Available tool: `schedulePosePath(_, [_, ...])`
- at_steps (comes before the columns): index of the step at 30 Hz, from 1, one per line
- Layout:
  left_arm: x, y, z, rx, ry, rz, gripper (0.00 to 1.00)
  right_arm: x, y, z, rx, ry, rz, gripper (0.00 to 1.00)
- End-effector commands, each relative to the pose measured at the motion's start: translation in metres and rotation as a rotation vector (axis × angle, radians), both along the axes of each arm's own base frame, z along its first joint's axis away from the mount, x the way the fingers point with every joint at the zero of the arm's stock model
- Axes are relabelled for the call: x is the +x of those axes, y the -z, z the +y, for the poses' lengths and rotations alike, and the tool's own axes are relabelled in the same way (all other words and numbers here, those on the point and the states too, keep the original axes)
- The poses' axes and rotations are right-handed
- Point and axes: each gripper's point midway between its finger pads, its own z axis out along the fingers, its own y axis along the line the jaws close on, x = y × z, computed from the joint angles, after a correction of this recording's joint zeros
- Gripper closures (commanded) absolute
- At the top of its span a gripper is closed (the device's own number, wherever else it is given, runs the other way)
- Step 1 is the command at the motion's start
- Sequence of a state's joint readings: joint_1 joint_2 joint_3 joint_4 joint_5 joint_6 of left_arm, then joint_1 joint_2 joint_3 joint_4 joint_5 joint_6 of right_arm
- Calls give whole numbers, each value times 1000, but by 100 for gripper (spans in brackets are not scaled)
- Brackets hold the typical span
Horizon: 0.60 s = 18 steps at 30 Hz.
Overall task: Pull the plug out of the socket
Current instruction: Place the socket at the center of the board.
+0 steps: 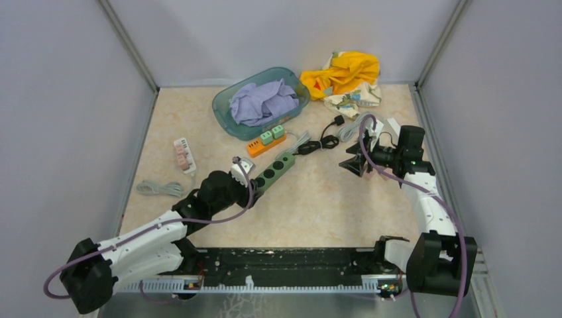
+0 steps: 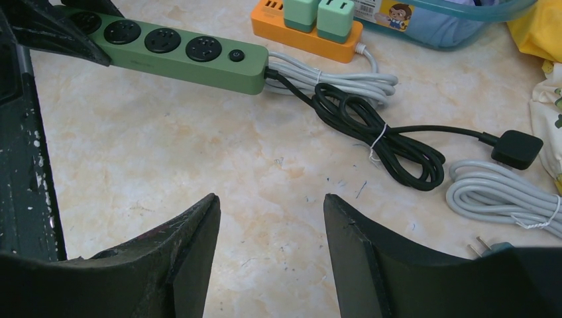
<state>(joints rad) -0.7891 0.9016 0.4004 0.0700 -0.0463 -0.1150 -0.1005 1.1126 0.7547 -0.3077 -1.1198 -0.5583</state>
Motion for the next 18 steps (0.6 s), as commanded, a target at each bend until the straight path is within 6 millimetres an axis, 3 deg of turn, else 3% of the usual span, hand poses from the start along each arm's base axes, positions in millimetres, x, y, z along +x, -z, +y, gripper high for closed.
schedulePosePath(1, [20,-12,3,-24,-70,-59,99,4,-30,2,-9,-27,-119,41])
schedulePosePath(8, [30,28,10,23,-146,49,99,4,-31,3,-9,-28,-123,42])
schedulePosePath(14, [44,33,19,27,-202,57,99,4,-30,3,-10,-28,-123,42])
schedulePosePath(18, [31,29,-6,-12,-22,49,99,4,-30,2,-11,-27,-122,42])
